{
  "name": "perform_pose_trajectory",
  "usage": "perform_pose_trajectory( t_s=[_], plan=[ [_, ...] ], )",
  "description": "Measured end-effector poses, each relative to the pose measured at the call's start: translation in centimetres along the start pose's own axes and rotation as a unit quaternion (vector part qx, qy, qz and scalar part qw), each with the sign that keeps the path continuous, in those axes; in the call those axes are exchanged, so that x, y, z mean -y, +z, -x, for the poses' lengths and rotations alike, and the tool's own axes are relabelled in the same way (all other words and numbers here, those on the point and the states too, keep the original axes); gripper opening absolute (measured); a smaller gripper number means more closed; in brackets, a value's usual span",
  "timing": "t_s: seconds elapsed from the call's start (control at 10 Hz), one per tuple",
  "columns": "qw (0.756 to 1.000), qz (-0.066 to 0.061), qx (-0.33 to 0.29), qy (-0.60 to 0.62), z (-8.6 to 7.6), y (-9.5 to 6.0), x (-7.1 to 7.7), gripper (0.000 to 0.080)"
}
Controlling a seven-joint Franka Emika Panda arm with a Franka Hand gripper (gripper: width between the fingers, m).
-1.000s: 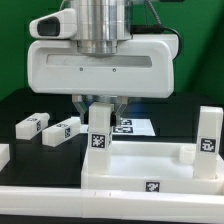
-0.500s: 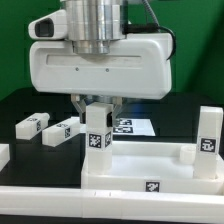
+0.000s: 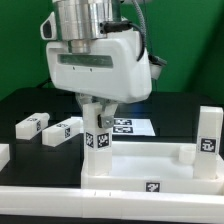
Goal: Assemble desk
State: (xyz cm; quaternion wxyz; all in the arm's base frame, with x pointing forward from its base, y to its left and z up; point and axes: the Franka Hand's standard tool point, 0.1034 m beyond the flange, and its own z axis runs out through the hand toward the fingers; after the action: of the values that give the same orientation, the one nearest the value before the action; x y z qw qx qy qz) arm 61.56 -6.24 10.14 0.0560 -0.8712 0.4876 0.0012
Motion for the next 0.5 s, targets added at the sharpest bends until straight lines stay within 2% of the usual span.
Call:
perform_pose_trajectory(
  t_s=[0.3,0.4,0.5],
  plan=[
    [0.992,-0.003,0.003,0.125,0.08,0.04,0.07,0.029],
    [0.983,-0.008,0.009,0.183,0.08,0.06,0.1,0.029],
    [0.975,-0.008,0.01,0.22,0.03,0.05,0.11,0.029]
  ],
)
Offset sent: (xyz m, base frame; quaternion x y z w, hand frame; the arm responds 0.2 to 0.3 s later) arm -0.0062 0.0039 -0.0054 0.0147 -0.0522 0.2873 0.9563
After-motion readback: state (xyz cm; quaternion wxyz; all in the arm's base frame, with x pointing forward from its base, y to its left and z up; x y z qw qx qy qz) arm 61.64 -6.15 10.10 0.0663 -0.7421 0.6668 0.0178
